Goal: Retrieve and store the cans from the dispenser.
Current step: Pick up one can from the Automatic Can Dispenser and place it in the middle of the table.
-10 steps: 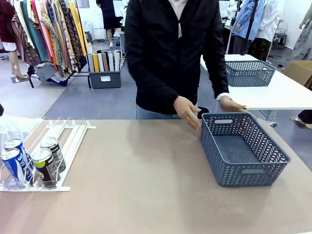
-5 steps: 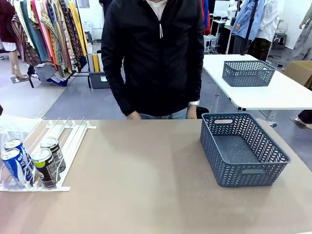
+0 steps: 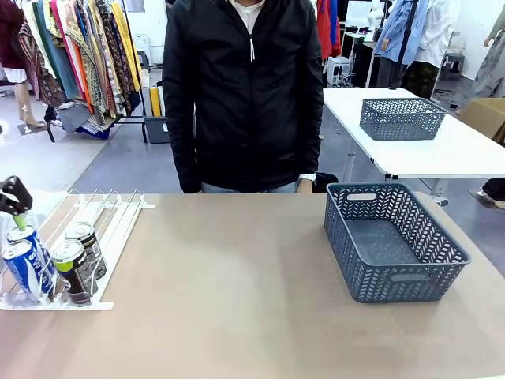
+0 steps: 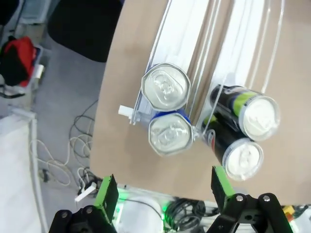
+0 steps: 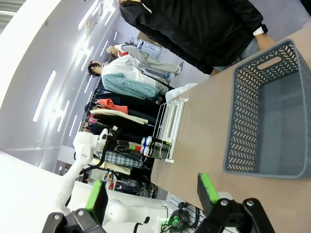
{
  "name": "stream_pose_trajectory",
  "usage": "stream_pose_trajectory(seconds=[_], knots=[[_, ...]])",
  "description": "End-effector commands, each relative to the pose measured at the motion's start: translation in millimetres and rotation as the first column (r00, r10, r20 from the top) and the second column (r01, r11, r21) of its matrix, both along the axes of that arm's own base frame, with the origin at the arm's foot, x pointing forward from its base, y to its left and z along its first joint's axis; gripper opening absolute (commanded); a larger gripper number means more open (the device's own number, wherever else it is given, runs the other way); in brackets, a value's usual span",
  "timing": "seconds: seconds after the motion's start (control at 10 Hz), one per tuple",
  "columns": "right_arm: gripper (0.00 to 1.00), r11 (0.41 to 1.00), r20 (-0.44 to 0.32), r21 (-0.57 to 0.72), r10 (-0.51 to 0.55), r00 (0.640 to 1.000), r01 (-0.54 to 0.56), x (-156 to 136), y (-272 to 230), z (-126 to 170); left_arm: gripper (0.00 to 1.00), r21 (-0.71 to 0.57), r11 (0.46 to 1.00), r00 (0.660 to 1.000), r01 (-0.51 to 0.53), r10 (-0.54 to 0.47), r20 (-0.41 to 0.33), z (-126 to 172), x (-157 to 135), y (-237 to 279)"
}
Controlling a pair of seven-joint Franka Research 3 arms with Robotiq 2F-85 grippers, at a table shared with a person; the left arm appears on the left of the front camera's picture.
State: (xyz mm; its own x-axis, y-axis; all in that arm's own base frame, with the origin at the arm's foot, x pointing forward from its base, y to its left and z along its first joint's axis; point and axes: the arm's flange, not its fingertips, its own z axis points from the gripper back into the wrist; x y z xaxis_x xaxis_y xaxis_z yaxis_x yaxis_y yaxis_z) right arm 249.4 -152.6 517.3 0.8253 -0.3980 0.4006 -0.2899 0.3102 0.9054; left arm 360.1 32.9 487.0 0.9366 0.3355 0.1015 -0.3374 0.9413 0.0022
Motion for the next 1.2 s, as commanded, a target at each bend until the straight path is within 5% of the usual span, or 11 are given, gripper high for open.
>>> stream_pose_trajectory(seconds=[0.0,0.4,1.1], knots=[[1.0,1.0,0.039,0.012,-0.003,0.999,0.002,2.8,0.9,1.4,1.0,0.007,0.999,0.999,-0.037,0.037,-0.009,-17.9,9.5,2.7],[1.0,1.0,0.039,0.012,-0.003,0.999,0.002,2.8,0.9,1.4,1.0,-0.01,0.998,0.996,-0.064,0.063,-0.065,-70.4,26.9,11.7],[1.0,1.0,0.039,0.012,-0.003,0.999,0.002,2.8,0.9,1.4,1.0,-0.063,0.996,0.996,-0.071,0.067,-0.063,-77.8,29.1,10.0]])
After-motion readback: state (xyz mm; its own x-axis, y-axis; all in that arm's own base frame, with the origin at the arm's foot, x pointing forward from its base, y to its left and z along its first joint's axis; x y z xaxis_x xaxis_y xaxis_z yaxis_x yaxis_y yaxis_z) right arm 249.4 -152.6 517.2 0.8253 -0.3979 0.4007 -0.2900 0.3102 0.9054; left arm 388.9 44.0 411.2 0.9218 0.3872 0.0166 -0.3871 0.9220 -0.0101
